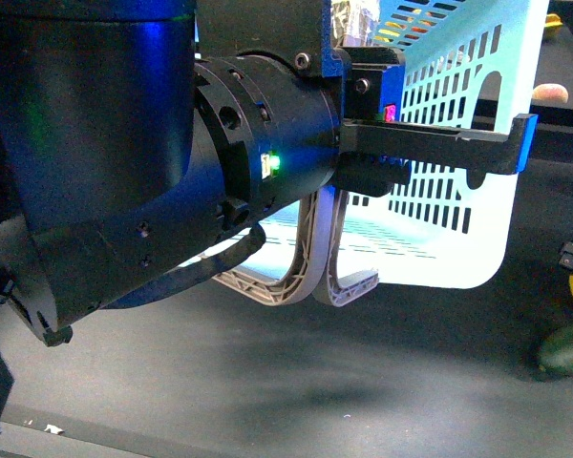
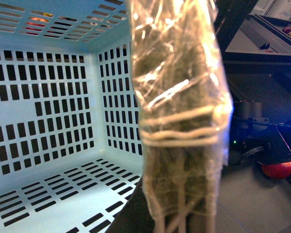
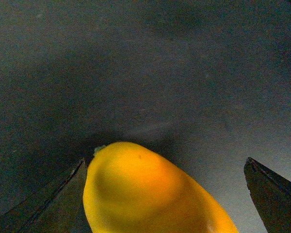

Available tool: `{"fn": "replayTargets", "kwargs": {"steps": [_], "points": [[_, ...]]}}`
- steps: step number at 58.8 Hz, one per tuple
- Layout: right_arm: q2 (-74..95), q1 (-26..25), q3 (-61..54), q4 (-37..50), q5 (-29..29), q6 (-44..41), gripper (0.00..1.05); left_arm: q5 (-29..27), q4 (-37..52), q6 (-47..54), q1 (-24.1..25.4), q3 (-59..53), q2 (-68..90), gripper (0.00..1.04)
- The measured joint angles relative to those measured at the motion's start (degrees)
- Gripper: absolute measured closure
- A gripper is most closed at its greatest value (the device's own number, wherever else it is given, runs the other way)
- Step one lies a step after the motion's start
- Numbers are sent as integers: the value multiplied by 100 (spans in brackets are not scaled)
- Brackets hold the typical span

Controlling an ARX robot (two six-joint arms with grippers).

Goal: Pick mango with right arm and hold basket with left

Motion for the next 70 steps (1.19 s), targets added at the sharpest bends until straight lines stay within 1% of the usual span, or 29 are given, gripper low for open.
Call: {"fn": "replayTargets", "kwargs": {"steps": [17,26,35,43,61,70], "points": [[-476,26,-649,831,-837,221,8,-13,0,0,0,0,0,100],[-640,61,-837,916,-1106,293,8,-11,0,0,0,0,0,100],[-638,114,-844,417,-962,203,8,4,0,0,0,0,0,100],[-509,136,-752,-243,-612,-280,8,-2,0,0,0,0,0,100],[-343,120,-575,-520,-247,-1054,8,-7,0,2,0,0,0,100],[-321,142,-535,-577,-225,-1174,8,-2,0,0,0,0,0,100]]}}
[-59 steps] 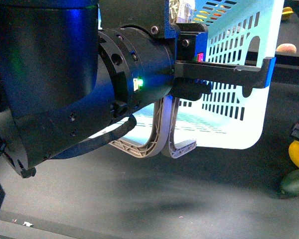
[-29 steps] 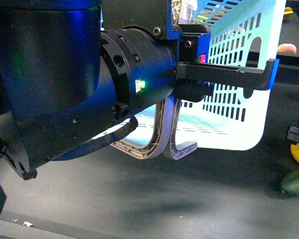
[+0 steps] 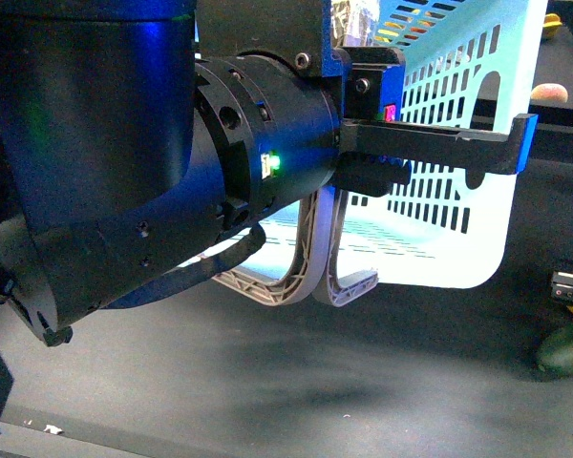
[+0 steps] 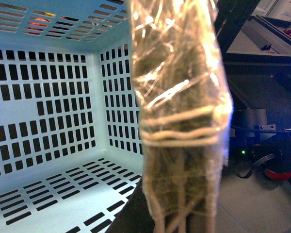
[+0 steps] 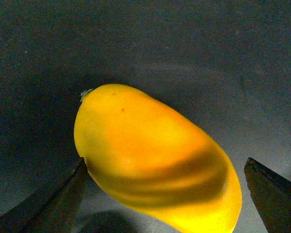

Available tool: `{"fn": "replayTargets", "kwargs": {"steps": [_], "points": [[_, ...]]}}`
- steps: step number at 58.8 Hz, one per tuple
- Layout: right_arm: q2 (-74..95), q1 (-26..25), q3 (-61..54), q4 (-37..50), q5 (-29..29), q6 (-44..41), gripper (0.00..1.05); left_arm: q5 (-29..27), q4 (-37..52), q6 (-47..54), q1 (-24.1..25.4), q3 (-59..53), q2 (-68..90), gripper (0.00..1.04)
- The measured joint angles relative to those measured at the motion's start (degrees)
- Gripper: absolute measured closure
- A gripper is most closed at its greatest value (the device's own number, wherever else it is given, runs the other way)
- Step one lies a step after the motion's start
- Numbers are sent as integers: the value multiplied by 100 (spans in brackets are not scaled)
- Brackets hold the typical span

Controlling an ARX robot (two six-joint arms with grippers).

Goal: Pick mango with right arm and hold basket with left

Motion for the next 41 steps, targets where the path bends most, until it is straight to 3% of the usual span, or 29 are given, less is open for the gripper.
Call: {"fn": "replayTargets", "kwargs": {"steps": [19,41], "points": [[310,-140,184,-356,197,232,8,-4,0,0,0,0,0,100],[341,-236,262,-393,46,713,8,2,0,0,0,0,0,100]]}}
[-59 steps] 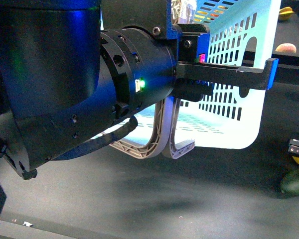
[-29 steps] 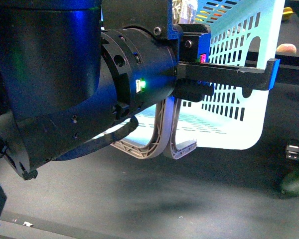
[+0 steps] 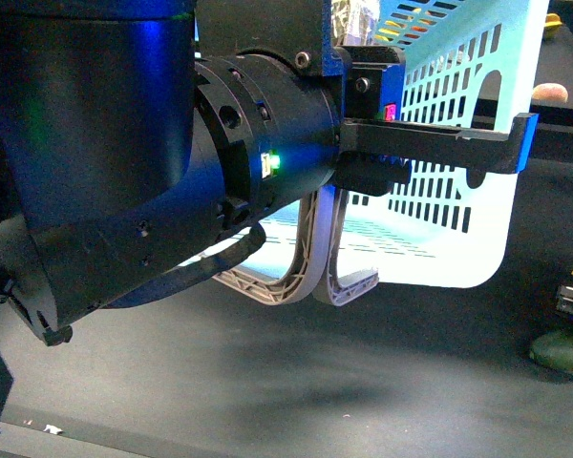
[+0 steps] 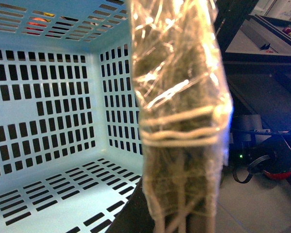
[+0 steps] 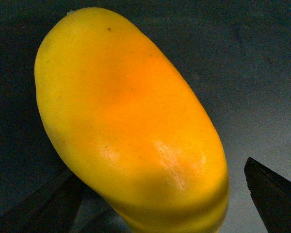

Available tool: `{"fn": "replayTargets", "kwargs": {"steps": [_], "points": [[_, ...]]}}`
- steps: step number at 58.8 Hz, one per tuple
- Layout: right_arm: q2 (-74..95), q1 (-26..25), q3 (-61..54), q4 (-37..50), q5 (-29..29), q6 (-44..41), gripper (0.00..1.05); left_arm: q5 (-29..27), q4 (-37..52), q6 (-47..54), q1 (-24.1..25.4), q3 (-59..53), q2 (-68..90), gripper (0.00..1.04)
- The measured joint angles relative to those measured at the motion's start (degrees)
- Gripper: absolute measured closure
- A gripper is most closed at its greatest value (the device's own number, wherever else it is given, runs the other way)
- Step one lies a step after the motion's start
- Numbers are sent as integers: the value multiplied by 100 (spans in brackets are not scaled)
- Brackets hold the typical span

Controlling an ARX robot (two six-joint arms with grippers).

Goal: Pick mango with right arm and hold basket with left

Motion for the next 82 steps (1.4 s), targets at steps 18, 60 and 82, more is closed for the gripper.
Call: {"fn": "replayTargets", "kwargs": {"steps": [18,60,82], "points": [[0,-31,50,-55,-81,223,8,-7,0,0,0,0,0,100],[-562,-166,-695,306,-450,404,48,-4,0,0,0,0,0,100],[-2647,-76,-2302,811,-1069,890,49,-4,0,0,0,0,0,100]]}}
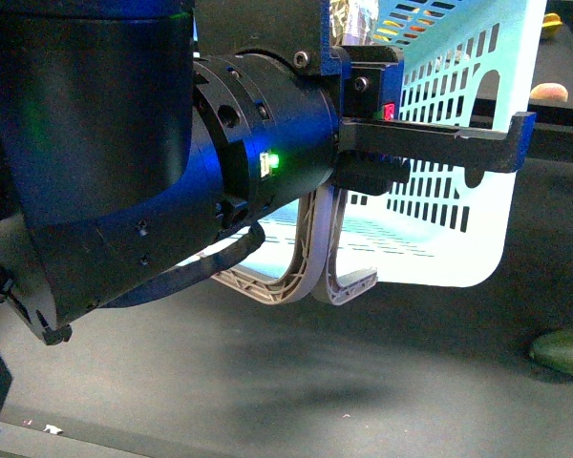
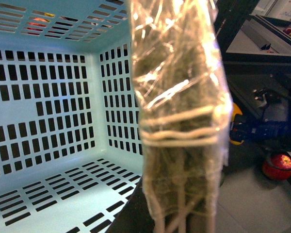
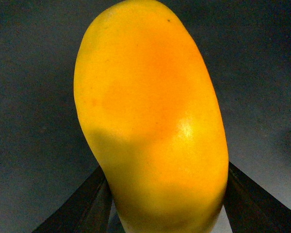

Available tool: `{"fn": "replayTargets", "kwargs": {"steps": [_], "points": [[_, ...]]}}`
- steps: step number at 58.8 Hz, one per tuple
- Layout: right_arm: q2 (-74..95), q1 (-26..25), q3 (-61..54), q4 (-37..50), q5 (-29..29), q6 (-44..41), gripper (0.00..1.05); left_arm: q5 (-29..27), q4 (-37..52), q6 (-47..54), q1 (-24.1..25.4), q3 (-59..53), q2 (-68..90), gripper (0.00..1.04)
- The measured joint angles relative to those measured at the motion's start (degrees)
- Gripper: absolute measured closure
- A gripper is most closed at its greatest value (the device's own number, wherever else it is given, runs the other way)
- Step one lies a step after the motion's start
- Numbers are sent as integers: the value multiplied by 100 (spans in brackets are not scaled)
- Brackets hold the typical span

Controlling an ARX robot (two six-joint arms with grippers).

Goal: Pick mango with right arm and hold basket with left

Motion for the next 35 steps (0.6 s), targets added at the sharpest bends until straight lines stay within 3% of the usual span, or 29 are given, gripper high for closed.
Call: {"fn": "replayTargets", "kwargs": {"steps": [14,35], "points": [[-1572,310,-1143,46,-431,481,49,-2,0,0,0,0,0,100],[-4146,1438,-2201,-260,-1040,920,49,0,0,0,0,0,0,100]]}}
